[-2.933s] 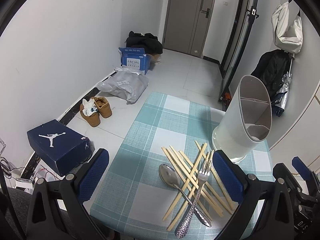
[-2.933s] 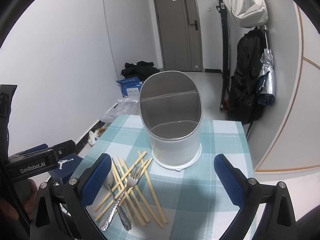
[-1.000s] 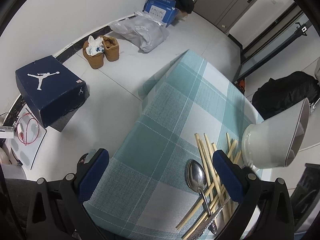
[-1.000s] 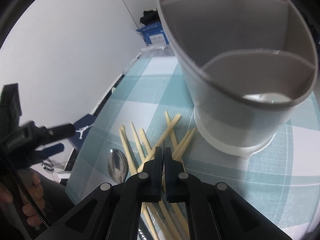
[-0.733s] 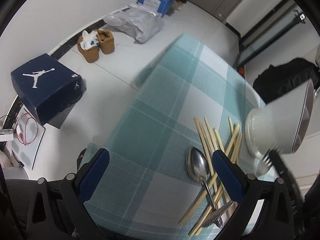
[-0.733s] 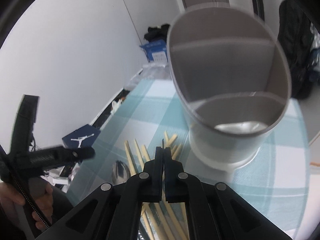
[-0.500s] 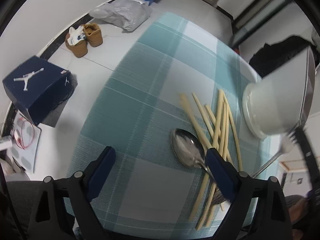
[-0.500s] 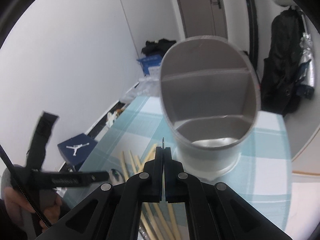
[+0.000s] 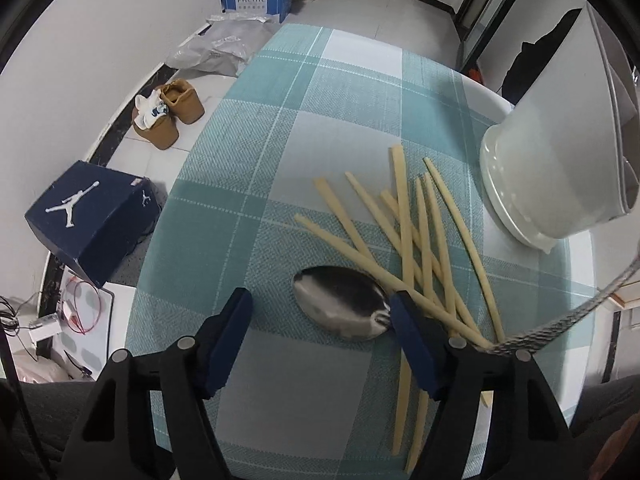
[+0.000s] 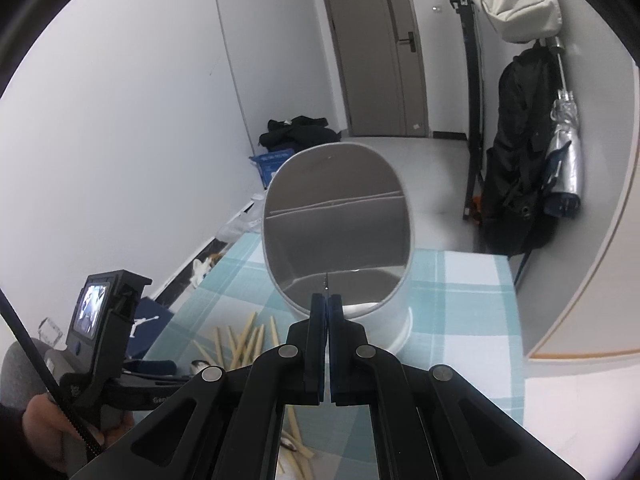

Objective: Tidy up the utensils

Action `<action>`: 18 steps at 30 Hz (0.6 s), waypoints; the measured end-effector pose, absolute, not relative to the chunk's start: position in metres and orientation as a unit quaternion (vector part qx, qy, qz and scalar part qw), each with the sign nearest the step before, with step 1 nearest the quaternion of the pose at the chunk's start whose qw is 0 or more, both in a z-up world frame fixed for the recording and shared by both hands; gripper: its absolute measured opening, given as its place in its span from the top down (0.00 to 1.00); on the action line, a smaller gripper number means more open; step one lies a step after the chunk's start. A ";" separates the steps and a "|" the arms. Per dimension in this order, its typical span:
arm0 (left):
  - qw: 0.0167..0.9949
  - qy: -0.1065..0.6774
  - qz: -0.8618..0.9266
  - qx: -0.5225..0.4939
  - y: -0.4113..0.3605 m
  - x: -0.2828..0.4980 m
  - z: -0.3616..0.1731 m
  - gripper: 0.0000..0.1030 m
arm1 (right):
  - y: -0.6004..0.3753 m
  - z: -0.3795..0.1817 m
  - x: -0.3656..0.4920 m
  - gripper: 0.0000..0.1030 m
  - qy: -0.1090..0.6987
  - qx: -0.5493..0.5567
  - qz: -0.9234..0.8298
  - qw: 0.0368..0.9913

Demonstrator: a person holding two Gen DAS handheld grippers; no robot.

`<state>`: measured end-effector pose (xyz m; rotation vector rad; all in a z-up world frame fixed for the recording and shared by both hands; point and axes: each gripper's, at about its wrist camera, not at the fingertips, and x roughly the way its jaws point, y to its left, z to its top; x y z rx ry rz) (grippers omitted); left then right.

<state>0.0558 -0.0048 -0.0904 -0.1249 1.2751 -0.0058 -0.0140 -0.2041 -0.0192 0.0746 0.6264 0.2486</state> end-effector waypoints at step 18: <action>0.803 0.590 -0.024 -0.088 -0.012 0.060 -0.089 0.99 | -0.222 -0.002 -0.039 0.99 0.272 0.053 0.114 0.954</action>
